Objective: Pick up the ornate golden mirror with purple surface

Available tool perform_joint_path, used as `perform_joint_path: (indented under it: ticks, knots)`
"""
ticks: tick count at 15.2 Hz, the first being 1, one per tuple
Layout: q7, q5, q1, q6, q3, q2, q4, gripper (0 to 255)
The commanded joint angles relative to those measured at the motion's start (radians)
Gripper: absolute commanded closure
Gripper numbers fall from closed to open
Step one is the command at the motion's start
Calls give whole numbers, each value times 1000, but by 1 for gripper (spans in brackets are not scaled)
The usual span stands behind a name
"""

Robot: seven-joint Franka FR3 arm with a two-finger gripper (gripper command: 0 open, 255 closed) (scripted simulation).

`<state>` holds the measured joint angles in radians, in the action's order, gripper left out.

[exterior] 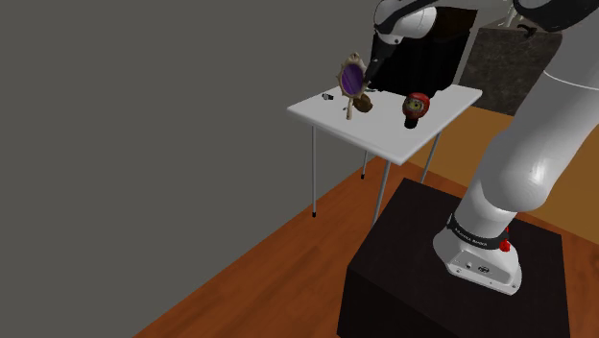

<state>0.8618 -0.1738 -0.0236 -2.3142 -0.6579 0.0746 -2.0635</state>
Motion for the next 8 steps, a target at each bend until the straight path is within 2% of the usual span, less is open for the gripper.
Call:
perform_joint_path:
  ticks: [1, 6, 7, 8]
  knots:
    - [19, -17, 0, -24, -5, -13, -14, 0]
    - [43, -44, -1, -68, -8, -33, -44, 0]
    - [41, -44, -1, -67, -7, -33, -42, 255]
    - [41, -43, -1, -67, -7, -32, -44, 255]
